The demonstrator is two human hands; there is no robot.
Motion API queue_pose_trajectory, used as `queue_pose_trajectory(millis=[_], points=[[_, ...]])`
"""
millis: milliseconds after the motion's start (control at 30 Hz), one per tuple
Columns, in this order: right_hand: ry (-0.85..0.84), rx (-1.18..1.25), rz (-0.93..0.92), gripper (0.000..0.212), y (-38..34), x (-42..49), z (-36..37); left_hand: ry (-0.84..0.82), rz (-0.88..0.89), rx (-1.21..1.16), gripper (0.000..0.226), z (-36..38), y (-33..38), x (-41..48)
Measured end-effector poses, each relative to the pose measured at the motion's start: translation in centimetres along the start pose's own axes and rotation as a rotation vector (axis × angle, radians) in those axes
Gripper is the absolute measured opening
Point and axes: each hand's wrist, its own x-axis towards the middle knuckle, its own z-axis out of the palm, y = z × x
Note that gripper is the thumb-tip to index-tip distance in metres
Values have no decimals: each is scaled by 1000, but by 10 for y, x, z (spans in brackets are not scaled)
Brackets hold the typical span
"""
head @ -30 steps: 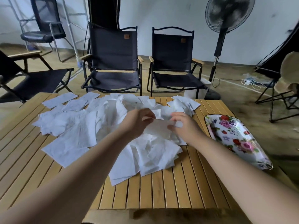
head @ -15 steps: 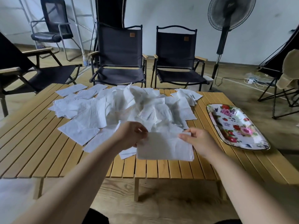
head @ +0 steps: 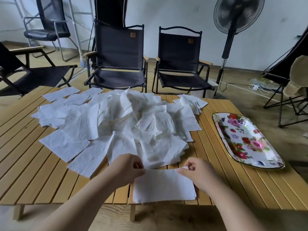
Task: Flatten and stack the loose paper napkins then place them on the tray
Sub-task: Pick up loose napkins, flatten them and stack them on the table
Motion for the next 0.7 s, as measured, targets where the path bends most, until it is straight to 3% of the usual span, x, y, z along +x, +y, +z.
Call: queue_pose_trajectory(millis=[67, 167, 233, 433, 700], points=[[95, 32, -13, 20, -1, 10, 1, 39, -13, 40, 19, 0, 3, 3], [230, 12, -109, 47, 2, 31, 2, 132, -3, 60, 18, -3, 6, 4], [250, -23, -150, 53, 3, 41, 6, 182, 23, 53, 17, -5, 9, 1], [344, -47, -224, 17, 0, 49, 17, 236, 73, -29, 10, -8, 9, -2], [330, 9, -422, 12, -21, 26, -6, 237, 164, -74, 65, -4, 13, -3]])
